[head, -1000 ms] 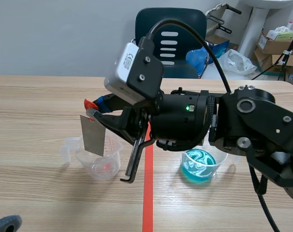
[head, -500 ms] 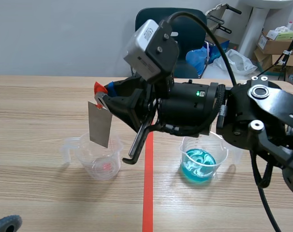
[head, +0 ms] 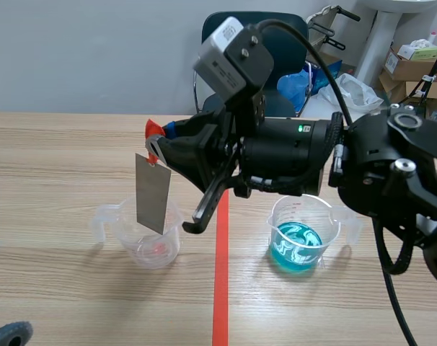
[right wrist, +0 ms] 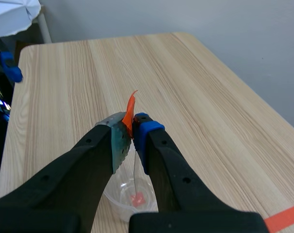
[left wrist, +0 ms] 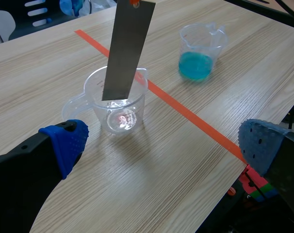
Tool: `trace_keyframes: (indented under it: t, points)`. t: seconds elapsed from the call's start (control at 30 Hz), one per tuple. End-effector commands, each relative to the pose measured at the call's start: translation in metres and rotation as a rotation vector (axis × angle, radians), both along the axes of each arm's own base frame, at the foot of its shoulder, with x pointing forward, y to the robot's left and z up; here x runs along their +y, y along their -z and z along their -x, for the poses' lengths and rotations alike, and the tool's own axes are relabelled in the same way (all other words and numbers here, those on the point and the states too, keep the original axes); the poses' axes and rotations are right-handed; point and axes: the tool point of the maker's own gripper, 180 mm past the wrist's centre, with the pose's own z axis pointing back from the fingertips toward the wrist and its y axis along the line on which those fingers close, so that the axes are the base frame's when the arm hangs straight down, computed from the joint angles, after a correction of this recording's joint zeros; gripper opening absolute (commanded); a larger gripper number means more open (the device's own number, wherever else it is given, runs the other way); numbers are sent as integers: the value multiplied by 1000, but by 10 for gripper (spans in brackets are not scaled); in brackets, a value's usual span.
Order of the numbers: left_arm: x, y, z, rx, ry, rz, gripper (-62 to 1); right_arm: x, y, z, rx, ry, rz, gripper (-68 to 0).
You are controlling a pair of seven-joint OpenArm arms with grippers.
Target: Do the redox reaction experiment
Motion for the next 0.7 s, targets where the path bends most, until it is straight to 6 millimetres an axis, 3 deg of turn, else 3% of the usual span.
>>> trace_keyframes:
  t: [0.0,0.67]
  points:
    - [-3,-6,0,-15,-4,29,14,-2,-27,-3,-45,2,-54,-665]
    - [-3,-6,0,-15,-4,29,14,-7,-74,4,-30,-4,-97,-665]
